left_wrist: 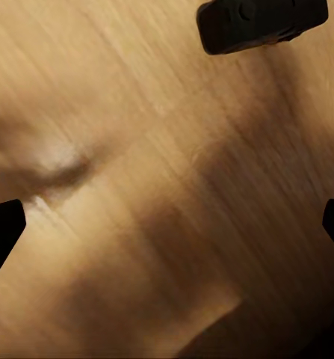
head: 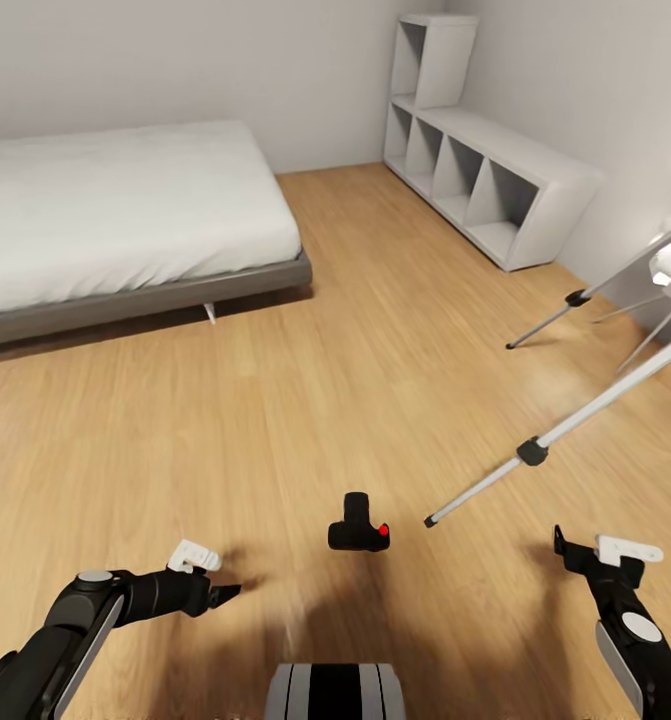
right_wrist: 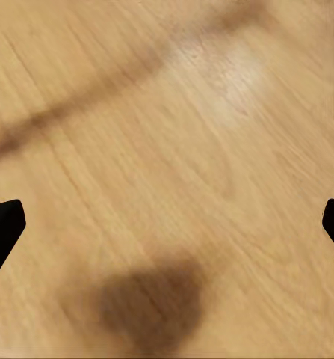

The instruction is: Attach the digital camera to the camera tripod in the bedroom.

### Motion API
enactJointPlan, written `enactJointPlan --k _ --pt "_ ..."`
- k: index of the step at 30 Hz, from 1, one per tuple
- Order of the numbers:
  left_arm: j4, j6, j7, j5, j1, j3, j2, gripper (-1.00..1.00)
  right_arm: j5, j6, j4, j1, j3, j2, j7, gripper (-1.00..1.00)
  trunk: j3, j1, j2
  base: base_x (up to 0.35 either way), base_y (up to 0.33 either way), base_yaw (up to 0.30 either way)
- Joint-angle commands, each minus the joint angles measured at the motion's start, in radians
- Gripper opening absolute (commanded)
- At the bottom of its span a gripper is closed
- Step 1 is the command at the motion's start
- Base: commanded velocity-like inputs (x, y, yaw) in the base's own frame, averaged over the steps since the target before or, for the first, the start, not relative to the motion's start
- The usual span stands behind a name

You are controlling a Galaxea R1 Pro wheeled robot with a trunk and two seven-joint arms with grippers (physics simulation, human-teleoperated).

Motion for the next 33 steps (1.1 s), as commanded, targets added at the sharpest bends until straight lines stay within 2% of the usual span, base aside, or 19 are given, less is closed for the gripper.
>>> enactJointPlan --k 1,3,13,20,27,33 --pt "-0.003 0.006 -0.002 0.001 -0.001 0.000 0.000 1.00 -0.010 -0.017 0.001 -0.002 0.002 -0.004 -0.001 1.00 -0.005 0.000 -0.001 0.000 0.000 0.000" --pt "-0.007 0.007 -0.002 0.001 -0.001 0.000 0.000 1.00 -0.011 -0.032 0.001 -0.003 0.002 -0.007 -0.001 1.00 -0.012 0.001 -0.001 0.000 0.000 0.000" --pt "-0.069 0.013 -0.001 0.002 -0.006 0.002 0.000 1.00 -0.011 -0.222 0.002 -0.009 0.002 -0.017 -0.001 1.00 -0.051 0.006 -0.003 0.000 0.000 0.000" --pt "-0.118 0.015 -0.002 0.002 -0.023 0.003 0.000 1.00 -0.011 -0.282 0.010 -0.010 0.002 -0.019 -0.001 1.00 -0.078 0.009 -0.005 0.000 0.000 0.000" --pt "-0.197 0.015 -0.003 0.001 -0.030 0.003 0.003 1.00 -0.011 -0.328 0.016 -0.010 0.003 -0.023 0.001 1.00 -0.105 0.012 -0.007 0.000 0.000 0.000" --pt "-0.294 0.012 -0.005 0.001 -0.032 0.005 0.021 1.00 -0.012 -0.436 0.008 -0.010 0.002 -0.025 0.000 1.00 -0.128 0.015 -0.008 0.000 0.000 0.000"
